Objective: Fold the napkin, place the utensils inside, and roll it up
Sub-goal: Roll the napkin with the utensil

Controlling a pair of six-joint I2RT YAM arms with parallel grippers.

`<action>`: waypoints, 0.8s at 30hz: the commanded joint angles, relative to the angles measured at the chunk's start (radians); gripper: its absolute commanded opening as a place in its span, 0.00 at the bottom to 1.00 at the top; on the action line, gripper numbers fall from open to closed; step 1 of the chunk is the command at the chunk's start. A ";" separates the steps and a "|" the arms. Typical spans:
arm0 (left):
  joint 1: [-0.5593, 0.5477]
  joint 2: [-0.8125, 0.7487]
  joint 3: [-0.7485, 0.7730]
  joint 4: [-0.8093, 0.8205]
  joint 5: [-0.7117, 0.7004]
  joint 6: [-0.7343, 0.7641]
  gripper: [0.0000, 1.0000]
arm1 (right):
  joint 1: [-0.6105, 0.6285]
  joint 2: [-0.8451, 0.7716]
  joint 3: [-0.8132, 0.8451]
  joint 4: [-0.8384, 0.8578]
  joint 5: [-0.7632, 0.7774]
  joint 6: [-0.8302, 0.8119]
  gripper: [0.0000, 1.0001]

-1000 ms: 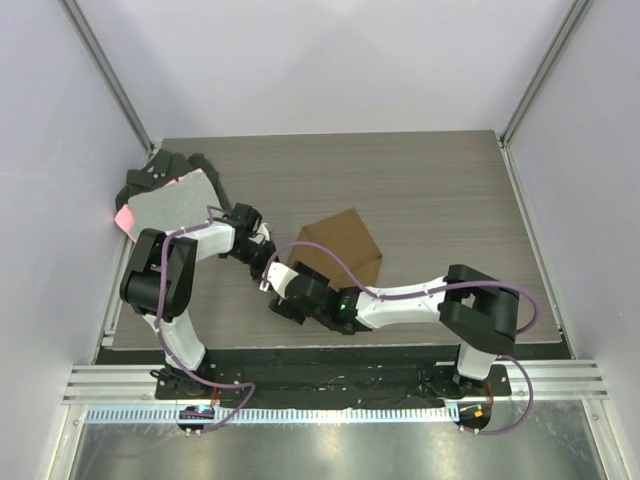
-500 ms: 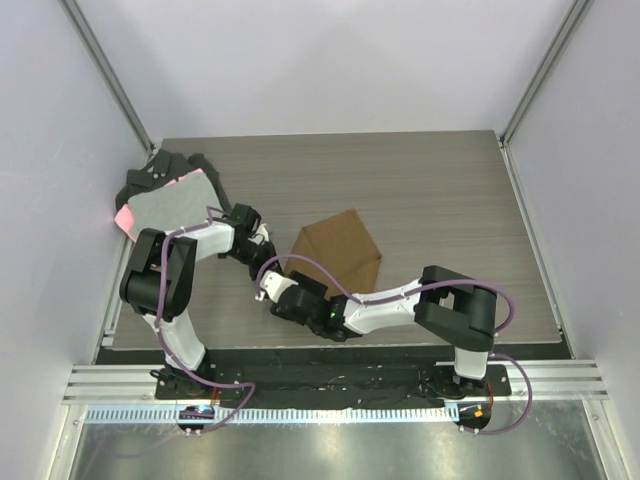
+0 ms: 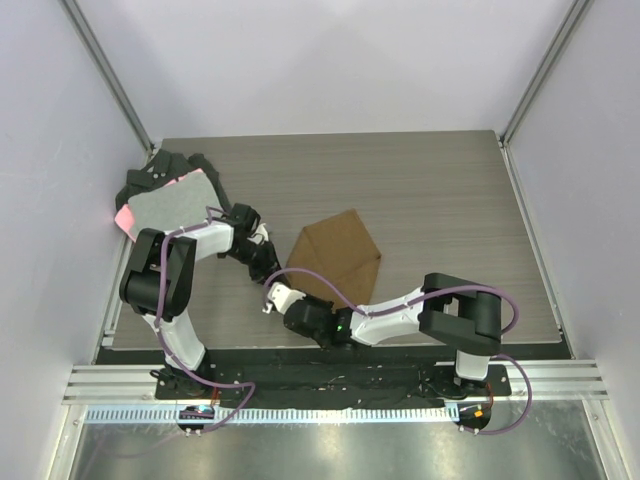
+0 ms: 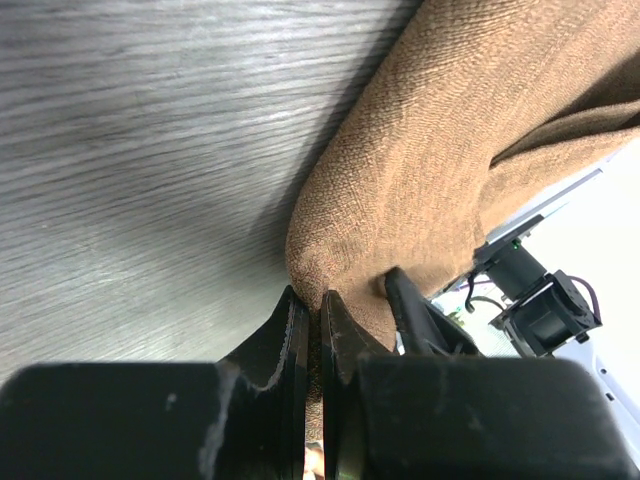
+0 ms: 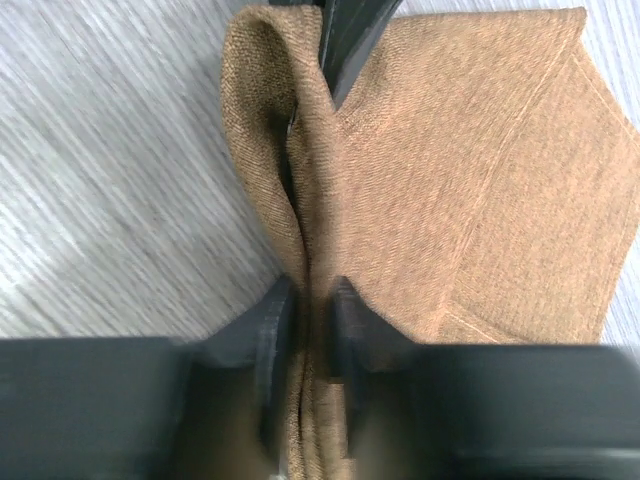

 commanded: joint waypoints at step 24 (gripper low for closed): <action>0.024 -0.554 -0.407 0.535 -0.526 -0.099 0.91 | -0.396 -0.016 0.295 -0.464 -1.100 0.181 0.01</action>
